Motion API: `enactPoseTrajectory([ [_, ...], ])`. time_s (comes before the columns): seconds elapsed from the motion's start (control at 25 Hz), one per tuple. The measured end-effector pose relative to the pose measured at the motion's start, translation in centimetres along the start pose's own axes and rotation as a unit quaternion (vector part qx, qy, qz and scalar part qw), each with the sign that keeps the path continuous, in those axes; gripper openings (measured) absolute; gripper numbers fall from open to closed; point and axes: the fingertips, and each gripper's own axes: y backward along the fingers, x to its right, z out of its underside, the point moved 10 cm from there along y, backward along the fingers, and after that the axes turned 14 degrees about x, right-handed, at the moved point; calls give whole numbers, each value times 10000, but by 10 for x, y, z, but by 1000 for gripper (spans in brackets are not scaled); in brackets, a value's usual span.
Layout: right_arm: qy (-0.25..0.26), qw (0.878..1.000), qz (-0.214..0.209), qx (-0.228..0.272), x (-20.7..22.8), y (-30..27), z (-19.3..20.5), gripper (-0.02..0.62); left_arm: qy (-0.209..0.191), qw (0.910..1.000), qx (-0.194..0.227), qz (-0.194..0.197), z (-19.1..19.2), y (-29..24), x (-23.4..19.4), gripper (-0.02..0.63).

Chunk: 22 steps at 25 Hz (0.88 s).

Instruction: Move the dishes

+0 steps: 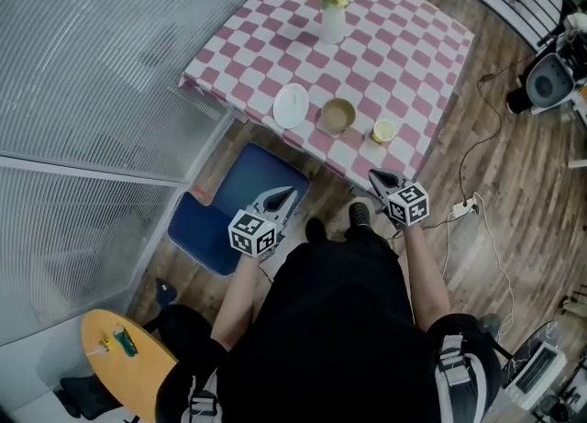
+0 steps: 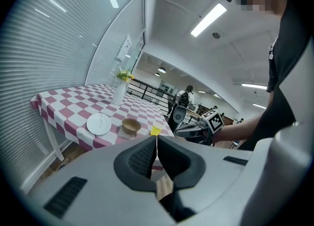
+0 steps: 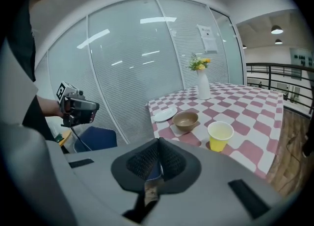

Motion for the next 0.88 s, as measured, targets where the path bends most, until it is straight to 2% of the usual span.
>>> enactPoseTrajectory([
  [0.32,257,9994,-193,-126,33,21,-6,15,-50,9999,84,-99,-4,-41,30,25],
  [0.64,505,9958,-755,65,70,28,-27,15,-97,9990,97,-423,-5,-73,58,25],
  [0.88,699,9910,-1136,-79,89,26,-24,15,-73,9971,187,-738,-5,-94,74,25],
])
